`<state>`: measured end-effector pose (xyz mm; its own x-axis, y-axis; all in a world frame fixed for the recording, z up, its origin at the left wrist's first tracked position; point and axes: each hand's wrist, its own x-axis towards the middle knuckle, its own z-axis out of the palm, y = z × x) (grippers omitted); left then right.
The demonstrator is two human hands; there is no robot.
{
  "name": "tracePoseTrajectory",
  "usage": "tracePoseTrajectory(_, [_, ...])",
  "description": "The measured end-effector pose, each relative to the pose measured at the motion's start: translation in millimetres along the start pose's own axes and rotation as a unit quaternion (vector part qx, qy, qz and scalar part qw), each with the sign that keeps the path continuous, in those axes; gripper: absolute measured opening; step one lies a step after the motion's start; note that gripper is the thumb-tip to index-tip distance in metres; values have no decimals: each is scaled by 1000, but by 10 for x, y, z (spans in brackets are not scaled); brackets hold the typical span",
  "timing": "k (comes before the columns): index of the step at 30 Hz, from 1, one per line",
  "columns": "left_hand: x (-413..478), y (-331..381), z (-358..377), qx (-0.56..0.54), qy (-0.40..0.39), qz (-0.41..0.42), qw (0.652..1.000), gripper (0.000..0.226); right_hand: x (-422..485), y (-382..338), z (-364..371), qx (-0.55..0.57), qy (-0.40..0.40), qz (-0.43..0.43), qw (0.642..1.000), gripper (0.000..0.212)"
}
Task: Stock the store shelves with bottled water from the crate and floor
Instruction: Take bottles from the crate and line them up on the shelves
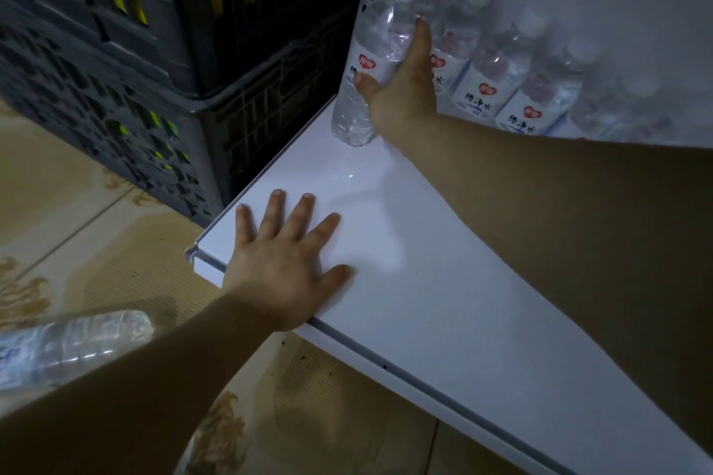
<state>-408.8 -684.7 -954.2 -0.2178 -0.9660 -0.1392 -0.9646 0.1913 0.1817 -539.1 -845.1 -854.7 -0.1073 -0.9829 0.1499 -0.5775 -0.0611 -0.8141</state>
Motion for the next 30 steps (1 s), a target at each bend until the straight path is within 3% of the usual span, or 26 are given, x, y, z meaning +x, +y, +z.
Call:
tracePoseTrajectory(11, [-12,23,-31,12,-3,-11,1000,75,-365,81,-501,-89,-89,40,991,81])
tracePoseTrajectory(16, [-33,61,-104,16,-34,-20,999,73,-1010,201,-1247,-203,-163,112,959,84])
tracePoseTrajectory(20, [-34,227,-358,9,-101,-48,994,72,-1534,207,-1947,-256,-176,159,937,86])
tracePoseTrajectory(23, [-279,589,-661,-176,-127,-99,971,84,-1821,78,-2362,-252,-166,195,933,85])
tracePoseTrajectory(25, [-574,930,-875,-274,-129,-76,950,79,-2037,-64,-2648,-249,-152,219,931,84])
tracePoseTrajectory(30, [-1426,1611,-1519,-321,-163,18,933,66,-2734,-549,-3305,-250,-122,275,921,82])
